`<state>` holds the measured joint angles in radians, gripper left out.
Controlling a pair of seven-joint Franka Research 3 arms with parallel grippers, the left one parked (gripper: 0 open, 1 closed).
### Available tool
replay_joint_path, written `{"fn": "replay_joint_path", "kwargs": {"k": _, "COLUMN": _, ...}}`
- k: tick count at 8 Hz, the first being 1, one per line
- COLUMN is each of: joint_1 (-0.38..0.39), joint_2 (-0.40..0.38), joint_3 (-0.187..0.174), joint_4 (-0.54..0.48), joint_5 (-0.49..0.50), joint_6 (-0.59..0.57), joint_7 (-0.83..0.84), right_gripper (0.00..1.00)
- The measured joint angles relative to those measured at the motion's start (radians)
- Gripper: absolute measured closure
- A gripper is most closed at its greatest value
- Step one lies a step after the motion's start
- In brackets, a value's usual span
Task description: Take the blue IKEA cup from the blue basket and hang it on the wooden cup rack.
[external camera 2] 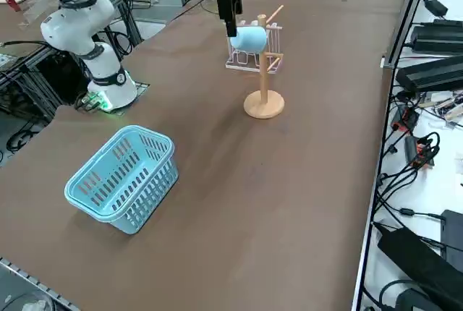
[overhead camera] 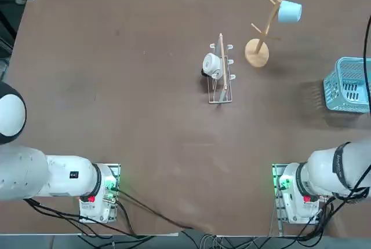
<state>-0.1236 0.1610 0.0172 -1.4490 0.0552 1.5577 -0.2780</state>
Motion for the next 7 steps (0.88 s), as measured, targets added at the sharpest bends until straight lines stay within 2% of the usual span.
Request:
{"fn": "replay_joint_path", "kwargs": {"k": 4, "joint_1": 0.047, "joint_2": 0.0, "joint_3": 0.0, "joint_4": 0.003, "joint_5": -0.039, "joint_6": -0.067, "joint_7": 0.333, "right_gripper": 0.0}}
{"fn": "replay_joint_path", "kwargs": {"k": 7, "joint_1": 0.079, "joint_2": -0.011, "joint_3": -0.001, "joint_4": 0.005, "joint_5": -0.055, "joint_6": -0.094, "joint_7": 0.406, "right_gripper": 0.0}}
